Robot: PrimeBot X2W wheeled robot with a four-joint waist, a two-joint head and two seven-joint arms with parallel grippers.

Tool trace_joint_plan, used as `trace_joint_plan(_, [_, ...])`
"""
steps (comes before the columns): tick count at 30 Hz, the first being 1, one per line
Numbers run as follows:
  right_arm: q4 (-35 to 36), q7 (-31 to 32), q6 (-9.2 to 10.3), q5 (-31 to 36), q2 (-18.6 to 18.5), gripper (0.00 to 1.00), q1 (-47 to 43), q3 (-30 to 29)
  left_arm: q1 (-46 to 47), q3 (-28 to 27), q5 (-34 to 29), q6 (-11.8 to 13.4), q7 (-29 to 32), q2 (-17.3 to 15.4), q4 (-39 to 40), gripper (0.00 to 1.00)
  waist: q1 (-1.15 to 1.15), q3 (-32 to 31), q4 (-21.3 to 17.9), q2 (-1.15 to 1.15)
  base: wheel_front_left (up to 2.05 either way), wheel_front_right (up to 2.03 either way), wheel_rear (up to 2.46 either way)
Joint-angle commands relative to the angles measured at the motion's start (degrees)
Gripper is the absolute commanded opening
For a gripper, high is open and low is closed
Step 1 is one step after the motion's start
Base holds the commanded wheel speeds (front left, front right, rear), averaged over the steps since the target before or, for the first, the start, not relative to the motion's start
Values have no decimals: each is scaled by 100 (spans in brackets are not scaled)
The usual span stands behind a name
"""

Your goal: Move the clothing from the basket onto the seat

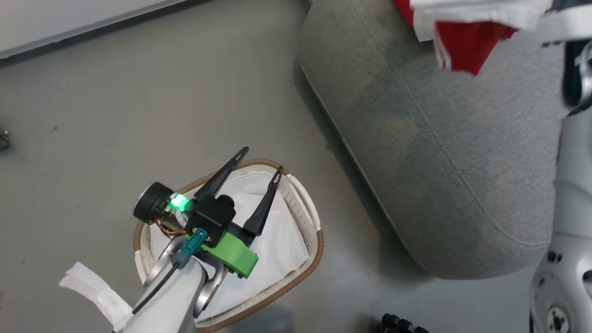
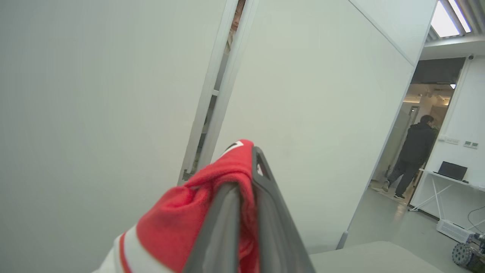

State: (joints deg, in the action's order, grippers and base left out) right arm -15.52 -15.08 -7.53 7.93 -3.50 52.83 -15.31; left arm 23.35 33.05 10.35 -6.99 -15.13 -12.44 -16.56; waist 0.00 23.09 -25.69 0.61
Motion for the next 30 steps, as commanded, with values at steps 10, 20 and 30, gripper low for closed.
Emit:
trace_joint_plan(10, [-960,-14,8,544,-1503,0,1649,-1188,355,58,-259,95,129,-281,397,100,0,1191,874,-61,0,0,0])
trace_joint_plan(20, [-1658,-14,8,734,-2042,0,1241,-1990,463,151,-344,123,319,-424,793,100,0,1653,1045,-61,0,0,0])
trace_joint_plan(30, [-2226,-14,8,1024,-1260,0,265,-2328,403,171,-340,161,496,-609,1020,100,0,1838,930,-61,0,0,0])
